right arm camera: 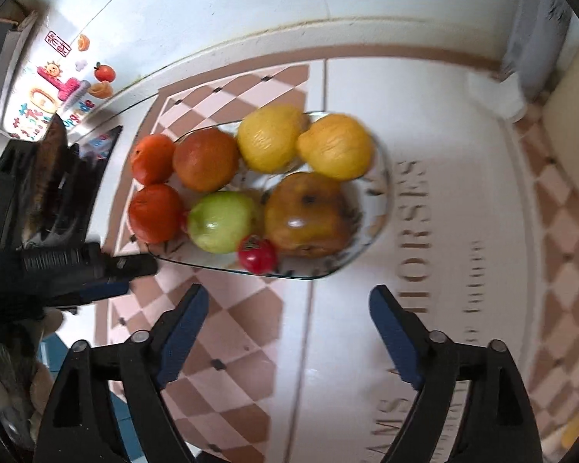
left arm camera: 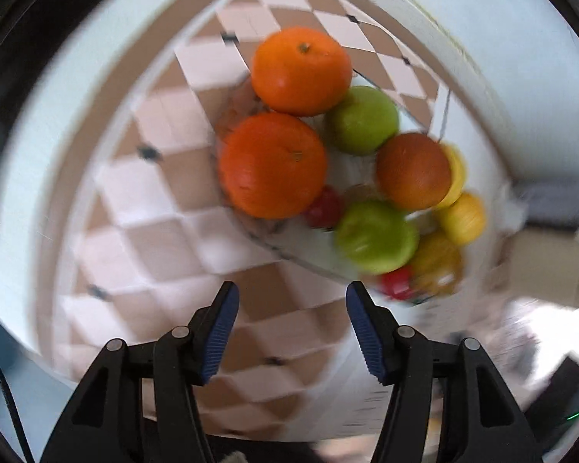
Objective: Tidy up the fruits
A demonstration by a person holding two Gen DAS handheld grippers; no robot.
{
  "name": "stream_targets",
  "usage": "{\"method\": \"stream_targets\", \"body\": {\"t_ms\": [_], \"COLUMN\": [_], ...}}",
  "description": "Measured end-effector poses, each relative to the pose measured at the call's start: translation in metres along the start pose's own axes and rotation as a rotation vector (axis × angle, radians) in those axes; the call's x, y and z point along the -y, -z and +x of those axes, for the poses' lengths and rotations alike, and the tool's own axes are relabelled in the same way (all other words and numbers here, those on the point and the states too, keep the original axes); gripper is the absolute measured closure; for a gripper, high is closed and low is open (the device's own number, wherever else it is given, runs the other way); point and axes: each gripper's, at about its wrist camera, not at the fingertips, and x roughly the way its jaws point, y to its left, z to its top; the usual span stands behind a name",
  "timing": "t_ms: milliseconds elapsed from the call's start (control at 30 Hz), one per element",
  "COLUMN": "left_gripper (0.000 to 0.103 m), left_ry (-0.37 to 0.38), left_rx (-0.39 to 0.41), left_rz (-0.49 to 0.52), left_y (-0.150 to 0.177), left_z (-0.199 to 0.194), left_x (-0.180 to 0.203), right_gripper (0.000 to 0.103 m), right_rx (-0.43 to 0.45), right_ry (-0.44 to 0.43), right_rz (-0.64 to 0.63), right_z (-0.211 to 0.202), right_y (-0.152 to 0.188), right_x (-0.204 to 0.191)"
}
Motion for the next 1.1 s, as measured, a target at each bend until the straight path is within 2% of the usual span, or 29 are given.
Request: {"method": "stream_targets", "body": {"t_ms": [33,67,133,267,500,700,1100], "left_gripper": [0.045,0.034,0.022,0.007,0.006,0.006,0.006], "left_ry": [-0.057,-0.093,-0.168,-0.263,-0.270,-0.247,-0.187], "left_rx": [0.025,0.045,0.094,0.177,0.288,0.355,0.494], "left_rz": [0.044,0.079,0.133,0.206,0.243,0.296,0.397], "left_y": [0.005,0.009,0.018,0.035,0.054,0.079,0.160], "left_z": [-0.004,-0.008,-0.015,-0.031,-0.063,-0.093,-0.164], "left_x": [0.002,0.005,0.009,0.020,0.027,0.033,-0.005], "right_gripper": [0.008,0.008,0.008,0.007,0.007,0.007,0.007], "right_rx": [0.002,0.006,0.020,0.037,0.089,0.145,0.297], "right_ry": [0.022,0.038,0.063,0.073,0.087,0.088,0.110], "right_rz": [-0.006,-0.011,-0.022,-0.031,-0.033,-0.008,0.047], "right_z": [-0.005,-0.009,-0.017,-0.032,-0.065,-0.104,-0.192], "right_y": [0.000,0.000,0.000,-0.001,0.009,0.033,0.121], "right_x": [0.001,0.002,0.003,0.004,0.001,-0.010,-0.059]}}
